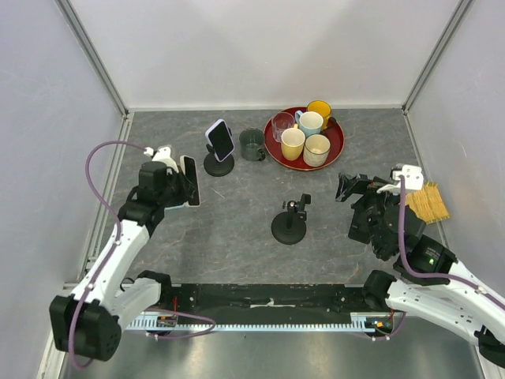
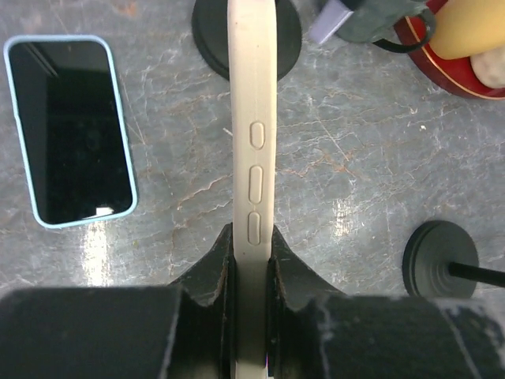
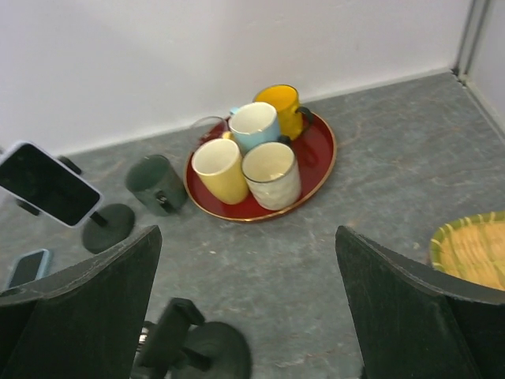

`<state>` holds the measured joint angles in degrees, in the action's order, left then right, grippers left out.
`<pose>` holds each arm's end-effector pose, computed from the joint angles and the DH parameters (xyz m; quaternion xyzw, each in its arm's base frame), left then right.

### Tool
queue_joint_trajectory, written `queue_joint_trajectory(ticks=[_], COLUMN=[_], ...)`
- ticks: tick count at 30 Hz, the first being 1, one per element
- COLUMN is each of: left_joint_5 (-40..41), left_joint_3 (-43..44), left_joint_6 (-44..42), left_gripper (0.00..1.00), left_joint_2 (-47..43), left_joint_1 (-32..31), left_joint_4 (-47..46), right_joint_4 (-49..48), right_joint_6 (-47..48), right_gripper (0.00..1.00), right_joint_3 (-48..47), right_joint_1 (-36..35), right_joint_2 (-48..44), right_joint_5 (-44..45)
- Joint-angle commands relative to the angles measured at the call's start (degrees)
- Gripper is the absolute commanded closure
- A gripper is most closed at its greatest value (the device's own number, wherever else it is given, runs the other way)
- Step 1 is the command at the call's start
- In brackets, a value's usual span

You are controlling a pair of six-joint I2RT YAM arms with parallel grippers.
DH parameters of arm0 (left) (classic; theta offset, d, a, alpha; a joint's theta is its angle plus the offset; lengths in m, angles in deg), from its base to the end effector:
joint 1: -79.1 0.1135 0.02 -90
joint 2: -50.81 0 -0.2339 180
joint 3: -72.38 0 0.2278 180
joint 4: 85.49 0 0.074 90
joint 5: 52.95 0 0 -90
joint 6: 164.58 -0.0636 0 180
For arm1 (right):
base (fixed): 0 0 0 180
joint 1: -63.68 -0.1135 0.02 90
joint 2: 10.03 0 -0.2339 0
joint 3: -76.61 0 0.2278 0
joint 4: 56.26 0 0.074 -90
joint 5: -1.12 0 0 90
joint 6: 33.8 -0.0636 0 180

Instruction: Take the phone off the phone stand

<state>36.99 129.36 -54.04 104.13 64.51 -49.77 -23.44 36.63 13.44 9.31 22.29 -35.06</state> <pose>0.2170 -0.0565 0.2426 -0.0452 0.8737 -0.1466 0.4616 0.1171 0.0753 0.3515 0.1083 0.7060 0.1126 0.6908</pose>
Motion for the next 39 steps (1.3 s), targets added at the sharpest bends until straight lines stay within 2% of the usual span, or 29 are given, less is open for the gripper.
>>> queue_joint_trajectory(ticks=[1, 6, 12, 18, 27, 32, 36, 39], left_joint_5=[-17.34, -20.16, -17.01, -17.61, -17.52, -20.07, -19.20, -18.32], left_joint_3=[1.09, 2.40, 6.70, 11.81, 12.07, 11.81, 11.90, 12.25], left_joint_6=[5.48, 7.59, 7.24, 6.54, 5.66, 6.71, 6.01, 5.57], left_gripper=[0.98, 0.98, 0.98, 0.97, 0.88, 0.84, 0.77, 0.67], left_joint_2=[5.11, 13.82, 23.82, 35.34, 39.31, 41.77, 41.69, 41.43], left_joint_1=[7.37, 11.33, 12.13, 12.13, 12.22, 12.22, 12.22, 12.22], left_joint_4=[-6.46, -10.33, -11.92, -12.89, -13.68, -14.47, -14.12, -12.98], right_joint_4=[-2.76, -5.93, -7.87, -8.05, -8.05, -7.96, -7.79, -7.52], right_joint_6=[5.77, 7.97, 7.27, 7.44, 8.23, 8.32, 8.67, 8.59], right_gripper=[0.02, 0.02, 0.02, 0.02, 0.02, 0.02, 0.02, 0.02], right_joint_3=[4.90, 9.75, 11.51, 11.95, 11.78, 11.78, 11.69, 11.51], right_joint_1=[-0.21, -0.12, -0.21, -0.12, -0.21, -0.21, -0.12, -0.12], right_joint_2=[-2.60, -5.06, -7.70, -9.73, -8.76, -8.23, -7.88, -7.88], right_joint_5=[3.83, 5.50, 5.85, 6.03, 6.12, 6.12, 5.77, 5.50])
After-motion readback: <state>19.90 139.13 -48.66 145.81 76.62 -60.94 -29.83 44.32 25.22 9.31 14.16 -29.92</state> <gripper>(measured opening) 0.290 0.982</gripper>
